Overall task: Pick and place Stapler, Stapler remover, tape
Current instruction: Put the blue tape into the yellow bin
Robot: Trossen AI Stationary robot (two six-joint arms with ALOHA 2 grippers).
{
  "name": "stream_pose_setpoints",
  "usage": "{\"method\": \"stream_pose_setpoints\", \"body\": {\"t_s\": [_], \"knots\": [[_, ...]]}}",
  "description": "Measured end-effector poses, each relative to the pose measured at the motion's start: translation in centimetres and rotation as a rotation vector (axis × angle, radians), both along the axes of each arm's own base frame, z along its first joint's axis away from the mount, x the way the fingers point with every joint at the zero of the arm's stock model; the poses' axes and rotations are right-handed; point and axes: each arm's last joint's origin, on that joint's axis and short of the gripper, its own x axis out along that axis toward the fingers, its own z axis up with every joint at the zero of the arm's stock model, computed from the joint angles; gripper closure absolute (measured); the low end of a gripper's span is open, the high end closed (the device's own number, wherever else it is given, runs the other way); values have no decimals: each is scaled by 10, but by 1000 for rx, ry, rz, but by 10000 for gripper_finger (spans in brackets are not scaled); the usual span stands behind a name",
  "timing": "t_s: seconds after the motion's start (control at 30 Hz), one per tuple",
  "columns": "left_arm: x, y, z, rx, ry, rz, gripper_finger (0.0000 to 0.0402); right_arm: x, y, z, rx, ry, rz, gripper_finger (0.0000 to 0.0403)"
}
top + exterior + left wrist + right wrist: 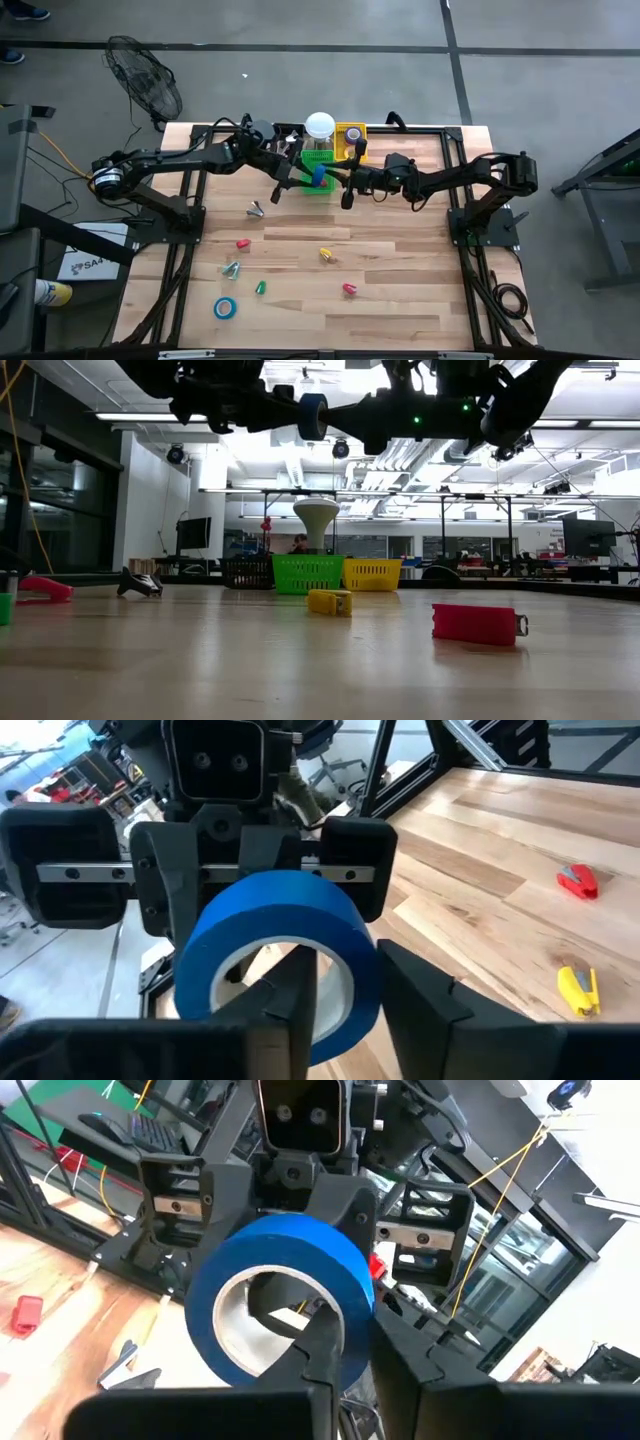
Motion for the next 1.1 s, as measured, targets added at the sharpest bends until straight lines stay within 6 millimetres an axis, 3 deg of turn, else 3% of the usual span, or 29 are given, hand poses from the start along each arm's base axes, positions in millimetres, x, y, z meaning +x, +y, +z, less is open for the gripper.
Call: {"method": "stream_pose_setpoints", "body": {"t_s": [0.3, 0.83, 1.1], "knots": [[0, 2, -1, 14, 9, 58, 242, 0, -3, -3, 21, 30, -65, 376], [-4, 8, -6, 162, 109, 320, 238, -2, -12, -13, 78, 122, -179, 376], [-20, 10, 2, 267, 191, 531, 238, -5, -23, -18, 148, 245, -311, 376]]}}
